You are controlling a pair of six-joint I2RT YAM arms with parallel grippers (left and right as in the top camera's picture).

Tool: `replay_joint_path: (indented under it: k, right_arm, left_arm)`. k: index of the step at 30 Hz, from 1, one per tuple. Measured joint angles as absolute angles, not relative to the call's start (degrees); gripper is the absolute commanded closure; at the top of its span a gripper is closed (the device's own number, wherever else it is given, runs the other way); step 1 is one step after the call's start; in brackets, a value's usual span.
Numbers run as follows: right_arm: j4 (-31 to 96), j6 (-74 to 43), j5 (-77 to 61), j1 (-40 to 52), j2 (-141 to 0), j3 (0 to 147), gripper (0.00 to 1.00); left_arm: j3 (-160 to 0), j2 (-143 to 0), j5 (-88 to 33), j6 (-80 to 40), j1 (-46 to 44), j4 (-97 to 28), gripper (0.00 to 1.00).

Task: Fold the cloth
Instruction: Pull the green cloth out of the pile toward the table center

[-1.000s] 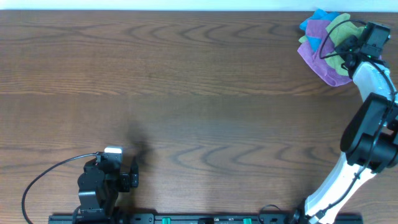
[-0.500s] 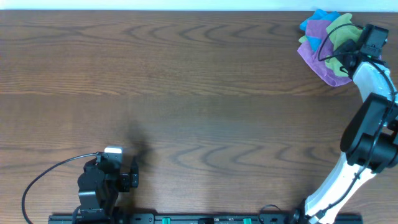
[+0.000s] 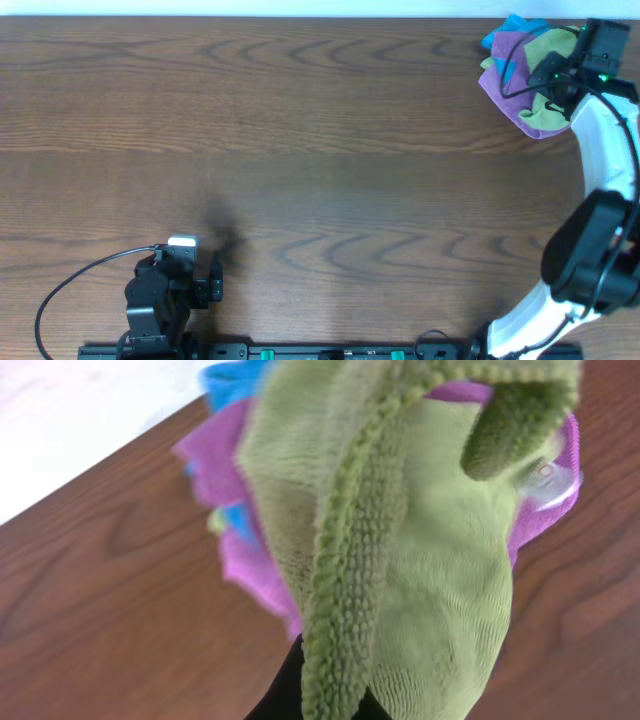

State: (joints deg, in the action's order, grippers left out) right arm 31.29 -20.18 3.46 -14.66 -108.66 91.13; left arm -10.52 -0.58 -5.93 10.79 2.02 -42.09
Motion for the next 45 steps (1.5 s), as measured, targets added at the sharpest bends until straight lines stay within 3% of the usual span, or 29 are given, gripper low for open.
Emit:
replay_joint_path:
  k: [18,45]
  right_arm:
    - [45.1,-18.4,3.6,3.9,-103.0,91.2,0.99]
    - [40.1,-17.4,2.4,30.8,-103.8,80.1,0.99]
  left_arm:
    - [-10.5,-0.6,-5.9,10.8,2.0,-42.1,0.05]
    - [-10.5,-0.6,-5.9,10.8,2.0,-42.1,0.05]
